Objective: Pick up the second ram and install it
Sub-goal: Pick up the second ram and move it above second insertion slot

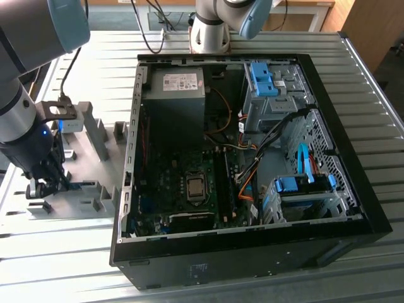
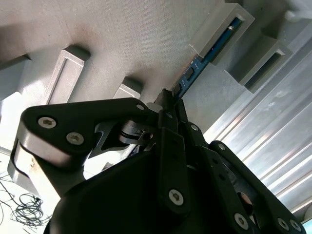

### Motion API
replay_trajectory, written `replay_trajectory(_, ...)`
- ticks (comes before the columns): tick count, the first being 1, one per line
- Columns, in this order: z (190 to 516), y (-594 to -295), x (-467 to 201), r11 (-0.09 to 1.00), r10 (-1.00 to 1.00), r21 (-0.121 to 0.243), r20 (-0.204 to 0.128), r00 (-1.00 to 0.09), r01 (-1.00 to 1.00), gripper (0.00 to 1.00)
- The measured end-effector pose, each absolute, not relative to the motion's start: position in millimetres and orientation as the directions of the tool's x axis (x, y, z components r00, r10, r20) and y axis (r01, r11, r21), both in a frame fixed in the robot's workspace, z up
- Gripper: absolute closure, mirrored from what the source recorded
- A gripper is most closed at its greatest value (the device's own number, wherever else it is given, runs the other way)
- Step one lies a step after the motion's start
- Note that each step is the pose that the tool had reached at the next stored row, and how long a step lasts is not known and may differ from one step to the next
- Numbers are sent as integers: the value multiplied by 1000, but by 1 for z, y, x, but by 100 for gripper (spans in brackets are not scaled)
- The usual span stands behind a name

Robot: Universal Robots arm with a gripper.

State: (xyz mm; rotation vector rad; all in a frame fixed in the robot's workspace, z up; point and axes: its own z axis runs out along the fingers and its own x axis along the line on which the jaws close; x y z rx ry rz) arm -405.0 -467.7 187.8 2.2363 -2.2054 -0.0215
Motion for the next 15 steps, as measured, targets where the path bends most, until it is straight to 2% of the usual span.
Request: replay_trajectory(15, 205, -468, -405, -12, -1000, 10, -9, 12, -1000, 86)
